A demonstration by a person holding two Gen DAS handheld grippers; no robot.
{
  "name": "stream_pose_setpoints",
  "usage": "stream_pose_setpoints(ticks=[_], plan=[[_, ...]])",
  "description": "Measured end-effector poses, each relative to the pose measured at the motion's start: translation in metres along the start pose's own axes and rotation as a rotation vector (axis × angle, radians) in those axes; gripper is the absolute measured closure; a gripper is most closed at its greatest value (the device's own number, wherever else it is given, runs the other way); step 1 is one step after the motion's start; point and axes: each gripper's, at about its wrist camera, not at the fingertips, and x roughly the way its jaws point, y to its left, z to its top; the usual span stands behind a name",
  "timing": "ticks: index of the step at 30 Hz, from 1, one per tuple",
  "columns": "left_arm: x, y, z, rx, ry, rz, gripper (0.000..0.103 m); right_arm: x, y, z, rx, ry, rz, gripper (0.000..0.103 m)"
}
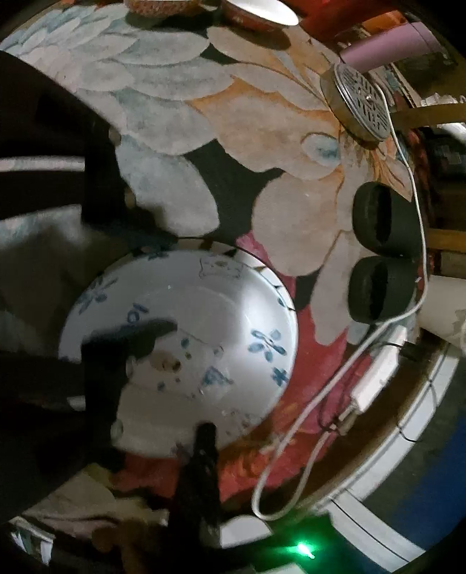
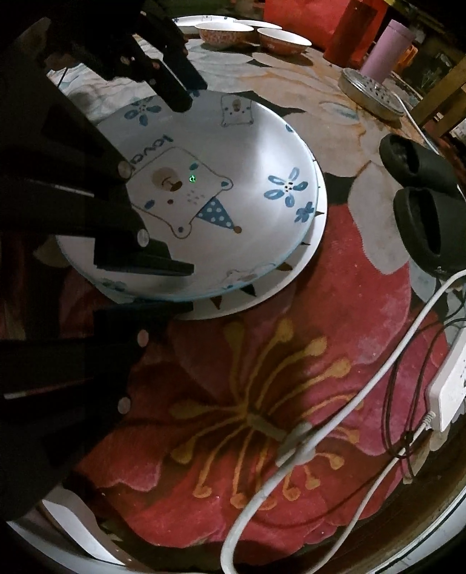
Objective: Organize plates and bowls
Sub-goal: 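Carry the bear-print plate onto the leaf-pattern plate and release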
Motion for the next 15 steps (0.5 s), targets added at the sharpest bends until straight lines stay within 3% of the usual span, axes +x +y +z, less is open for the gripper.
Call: stream_pose_setpoints(ticks=[2, 4, 5, 8, 10, 15], plan=[[-0.007, 0.001, 0.001, -0.009, -0.025, -0.018, 0.018, -0.002, 0.002, 0.000, -0.010, -0.009, -0.005, 0.083], [-0.014, 0.003, 0.002, -0.013, -0.043, -0.033, 0.009, -0.006, 0.006, 0.001, -0.016, -0.034, 0.011, 0.063], [-0.016, 0.003, 0.002, -0.015, -0.048, -0.032, 0.005, -0.010, 0.009, 0.002, -0.021, -0.048, 0.015, 0.045], [-0.023, 0.008, -0.001, -0.028, -0.068, -0.006, 0.002, -0.023, 0.020, 0.000, -0.056, -0.106, 0.001, 0.010], [-0.028, 0.012, -0.003, -0.037, -0.084, 0.019, 0.001, -0.029, 0.029, -0.001, -0.080, -0.130, -0.011, 0.005], [-0.036, 0.031, -0.007, -0.075, -0.103, 0.071, 0.001, -0.038, 0.052, -0.005, -0.131, -0.162, 0.001, 0.005]])
